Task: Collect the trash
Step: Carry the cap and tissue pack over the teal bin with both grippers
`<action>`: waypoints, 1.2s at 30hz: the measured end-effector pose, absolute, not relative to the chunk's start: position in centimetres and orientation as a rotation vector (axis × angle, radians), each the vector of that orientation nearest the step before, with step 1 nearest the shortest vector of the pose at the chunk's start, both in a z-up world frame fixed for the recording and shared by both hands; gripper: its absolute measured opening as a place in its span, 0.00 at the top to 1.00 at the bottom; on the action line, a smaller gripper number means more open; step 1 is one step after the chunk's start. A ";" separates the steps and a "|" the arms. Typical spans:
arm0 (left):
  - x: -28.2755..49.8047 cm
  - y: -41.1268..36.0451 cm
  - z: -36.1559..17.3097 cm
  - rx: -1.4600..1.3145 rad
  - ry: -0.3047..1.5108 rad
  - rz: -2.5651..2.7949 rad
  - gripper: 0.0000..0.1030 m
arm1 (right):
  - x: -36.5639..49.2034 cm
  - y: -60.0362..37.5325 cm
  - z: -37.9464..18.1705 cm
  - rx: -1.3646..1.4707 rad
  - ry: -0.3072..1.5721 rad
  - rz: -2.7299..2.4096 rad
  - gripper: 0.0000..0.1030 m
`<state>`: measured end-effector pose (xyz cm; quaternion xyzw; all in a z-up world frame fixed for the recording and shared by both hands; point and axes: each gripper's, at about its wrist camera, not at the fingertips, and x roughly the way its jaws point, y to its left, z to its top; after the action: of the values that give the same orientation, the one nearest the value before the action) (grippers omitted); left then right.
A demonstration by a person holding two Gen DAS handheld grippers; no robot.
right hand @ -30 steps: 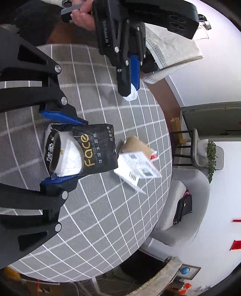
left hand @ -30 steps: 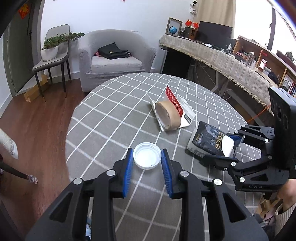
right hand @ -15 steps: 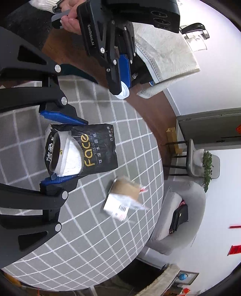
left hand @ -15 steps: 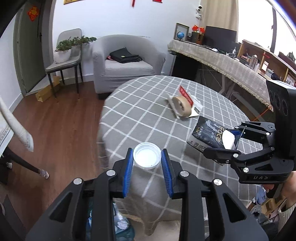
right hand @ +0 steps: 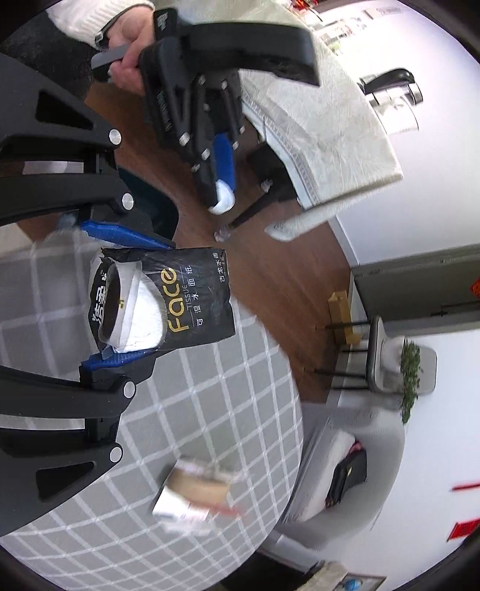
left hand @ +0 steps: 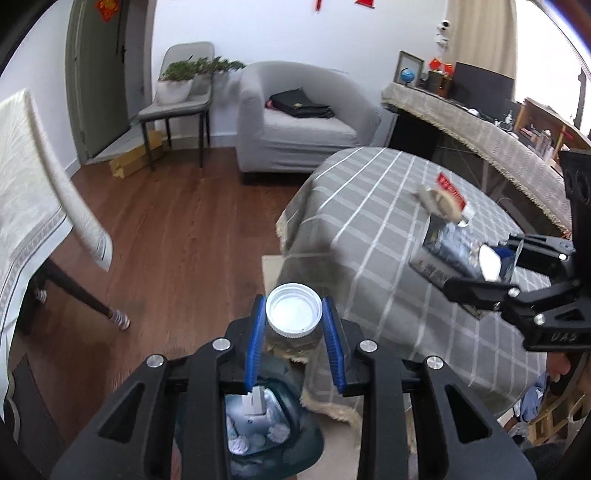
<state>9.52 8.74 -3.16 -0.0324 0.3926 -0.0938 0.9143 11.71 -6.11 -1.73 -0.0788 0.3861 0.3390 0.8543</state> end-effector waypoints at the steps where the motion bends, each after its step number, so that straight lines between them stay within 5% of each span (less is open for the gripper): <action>1: 9.3 9.3 -3.5 -0.069 0.820 -0.185 0.68 | 11.6 -5.5 -1.7 -0.171 0.811 0.720 0.54; 36: 5.4 16.2 -13.9 -0.069 1.140 -0.137 0.68 | 11.0 7.3 -5.7 -0.279 0.948 0.807 0.54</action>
<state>5.39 16.21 -13.92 -0.0327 0.5391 -0.0647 0.8391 10.98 7.31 -5.68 -0.1302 0.4425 0.3765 0.8034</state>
